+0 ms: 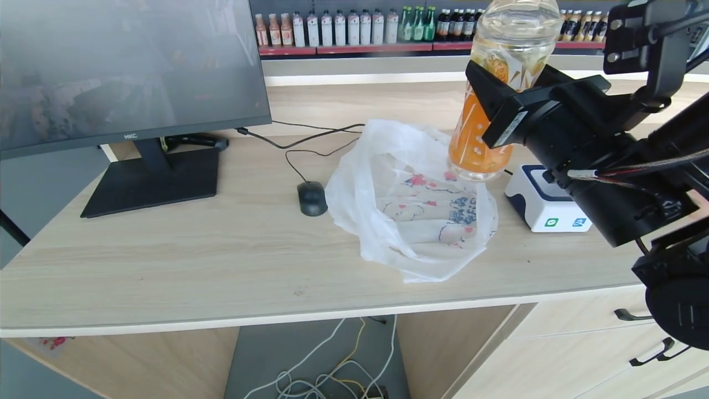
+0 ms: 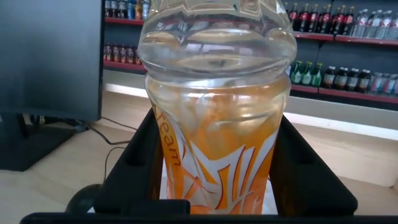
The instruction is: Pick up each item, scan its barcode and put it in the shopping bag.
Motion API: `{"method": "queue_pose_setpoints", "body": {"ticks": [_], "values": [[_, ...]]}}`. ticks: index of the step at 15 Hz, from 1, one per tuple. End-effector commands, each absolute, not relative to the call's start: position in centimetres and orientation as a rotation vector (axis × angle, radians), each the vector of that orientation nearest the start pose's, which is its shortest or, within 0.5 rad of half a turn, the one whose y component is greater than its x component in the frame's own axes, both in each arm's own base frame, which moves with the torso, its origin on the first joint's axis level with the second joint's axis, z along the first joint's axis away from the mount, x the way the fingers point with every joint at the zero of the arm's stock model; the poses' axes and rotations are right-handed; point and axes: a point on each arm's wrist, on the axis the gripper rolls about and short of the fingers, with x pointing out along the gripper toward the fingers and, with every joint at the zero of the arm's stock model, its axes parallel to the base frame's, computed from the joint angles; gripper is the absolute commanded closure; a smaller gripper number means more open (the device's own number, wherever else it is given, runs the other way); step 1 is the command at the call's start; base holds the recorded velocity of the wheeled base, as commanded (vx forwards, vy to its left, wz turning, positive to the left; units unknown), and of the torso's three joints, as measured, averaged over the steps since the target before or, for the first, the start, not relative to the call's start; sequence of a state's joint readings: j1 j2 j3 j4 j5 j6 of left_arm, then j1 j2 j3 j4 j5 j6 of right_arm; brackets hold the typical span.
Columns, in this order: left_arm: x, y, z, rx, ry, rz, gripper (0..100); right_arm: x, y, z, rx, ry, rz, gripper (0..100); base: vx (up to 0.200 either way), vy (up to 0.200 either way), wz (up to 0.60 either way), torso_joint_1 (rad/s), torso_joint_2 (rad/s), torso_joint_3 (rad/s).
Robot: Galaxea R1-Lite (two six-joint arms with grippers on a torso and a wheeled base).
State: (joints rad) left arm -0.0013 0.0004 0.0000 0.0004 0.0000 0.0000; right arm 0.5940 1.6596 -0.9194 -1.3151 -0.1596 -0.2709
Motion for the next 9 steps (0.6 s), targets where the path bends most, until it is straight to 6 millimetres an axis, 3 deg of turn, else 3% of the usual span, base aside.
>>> {"method": "queue_pose_setpoints", "body": {"ticks": [1,4,6,9], "values": [[-2.3,0.0,7.5,0.000,0.000,0.000,0,24.3,16.8,29.7,-0.035,-0.596,0.368,100,0.000,0.000,0.00,0.000,0.00,0.000],[-2.3,0.0,7.5,0.000,0.000,0.000,0,25.6,18.0,30.1,0.029,-0.496,0.416,100,0.000,0.000,0.00,0.000,0.00,0.000],[-2.3,0.0,7.5,0.000,0.000,0.002,0,27.8,19.5,30.9,0.068,-0.507,0.421,100,0.000,0.000,0.00,0.000,0.00,0.000],[-2.3,0.0,7.5,0.000,0.000,0.002,0,30.7,21.6,29.2,0.058,-0.489,0.424,100,0.000,0.000,0.00,0.000,0.00,0.000]]}}
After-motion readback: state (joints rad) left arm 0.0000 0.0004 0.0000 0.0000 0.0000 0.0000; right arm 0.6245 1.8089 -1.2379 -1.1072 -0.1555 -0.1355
